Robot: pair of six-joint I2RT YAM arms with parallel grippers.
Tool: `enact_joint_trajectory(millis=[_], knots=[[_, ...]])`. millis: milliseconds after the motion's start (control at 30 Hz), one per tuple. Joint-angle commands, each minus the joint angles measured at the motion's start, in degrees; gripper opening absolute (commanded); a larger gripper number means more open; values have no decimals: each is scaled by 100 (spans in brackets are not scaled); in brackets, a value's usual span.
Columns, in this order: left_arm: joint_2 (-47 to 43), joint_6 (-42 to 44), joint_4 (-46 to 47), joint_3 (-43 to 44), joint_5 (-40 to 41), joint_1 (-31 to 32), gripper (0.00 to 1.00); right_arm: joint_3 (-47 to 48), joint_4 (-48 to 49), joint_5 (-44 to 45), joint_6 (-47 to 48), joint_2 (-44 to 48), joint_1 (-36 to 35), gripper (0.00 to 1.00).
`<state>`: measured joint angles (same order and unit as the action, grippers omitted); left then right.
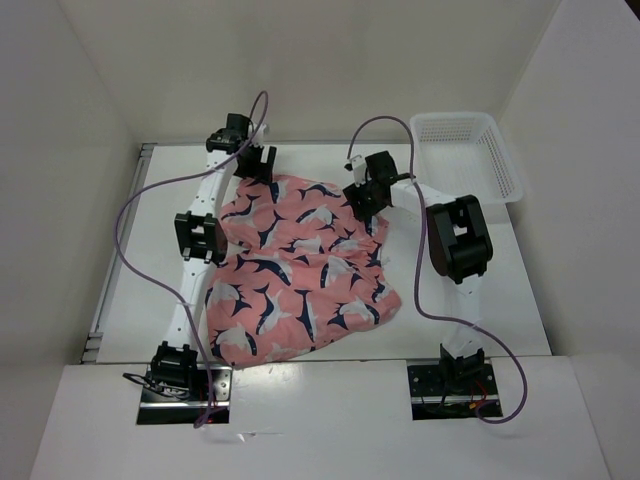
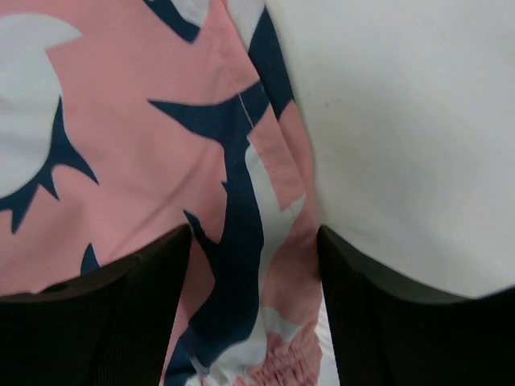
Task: Fold and stack the shorts
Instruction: Fold the shorts
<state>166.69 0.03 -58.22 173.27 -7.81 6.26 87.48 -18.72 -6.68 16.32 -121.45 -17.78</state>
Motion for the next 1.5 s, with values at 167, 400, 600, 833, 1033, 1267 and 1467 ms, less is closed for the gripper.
enact_joint_trajectory(millis=[167, 400, 600, 833, 1033, 1267, 1467], knots=[[205, -3, -287, 32, 771, -81, 81, 50, -71, -141, -40, -142, 64, 70], [469, -3, -454, 399, 711, 33, 0, 50, -70, 35, -41, -204, 64, 15], [-153, -3, 397, 620, 641, -81, 0, 680, 299, 877, -41, -81, 64, 0], [-1446, -3, 1129, 620, 132, -239, 0, 1517, 211, 1090, 275, 279, -14, 0], [-1991, -3, -293, 620, -246, -187, 0, 455, 97, 1203, 1075, 1192, -490, 0], [-3561, -3, -1597, -1350, -850, -81, 0, -958, 211, 1573, 1540, 2493, -542, 0], [-6479, -3, -717, -6082, -792, 489, 0, -1954, 18, 1284, 1954, 3424, -542, 0]])
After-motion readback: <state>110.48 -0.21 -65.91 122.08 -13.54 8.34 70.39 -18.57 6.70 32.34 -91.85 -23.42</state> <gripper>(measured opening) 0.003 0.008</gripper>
